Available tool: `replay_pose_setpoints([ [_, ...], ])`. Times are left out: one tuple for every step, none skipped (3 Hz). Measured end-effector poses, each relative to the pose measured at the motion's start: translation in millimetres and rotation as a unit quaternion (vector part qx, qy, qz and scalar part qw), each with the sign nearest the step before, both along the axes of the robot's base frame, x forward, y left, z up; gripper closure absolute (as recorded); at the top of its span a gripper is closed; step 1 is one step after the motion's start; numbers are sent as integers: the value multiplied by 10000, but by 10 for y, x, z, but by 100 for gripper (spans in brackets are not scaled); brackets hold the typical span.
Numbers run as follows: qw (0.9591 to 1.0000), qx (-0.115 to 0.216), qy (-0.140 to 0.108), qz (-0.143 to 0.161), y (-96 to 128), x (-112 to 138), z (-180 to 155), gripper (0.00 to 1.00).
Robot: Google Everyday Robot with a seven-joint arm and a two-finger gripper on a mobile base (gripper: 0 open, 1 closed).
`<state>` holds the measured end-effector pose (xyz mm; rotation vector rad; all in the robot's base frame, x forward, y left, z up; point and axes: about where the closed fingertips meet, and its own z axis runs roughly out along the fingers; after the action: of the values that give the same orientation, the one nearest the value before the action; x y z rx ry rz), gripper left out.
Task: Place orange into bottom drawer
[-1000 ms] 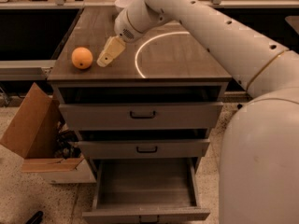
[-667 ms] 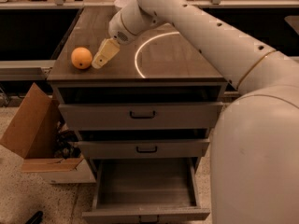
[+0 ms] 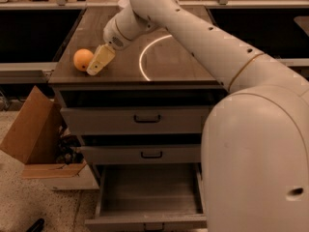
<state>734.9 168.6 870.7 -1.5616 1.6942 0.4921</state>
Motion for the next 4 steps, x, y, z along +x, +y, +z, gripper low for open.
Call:
replay_pose_setpoints([
  [9999,8,78,95,90,-7,-47,0],
  [9998,51,142,128,155,-14,-84,0],
  [9995,103,225,170,245,-19,-141,0],
  [9993,120,277,207,303,-16,-166,0],
])
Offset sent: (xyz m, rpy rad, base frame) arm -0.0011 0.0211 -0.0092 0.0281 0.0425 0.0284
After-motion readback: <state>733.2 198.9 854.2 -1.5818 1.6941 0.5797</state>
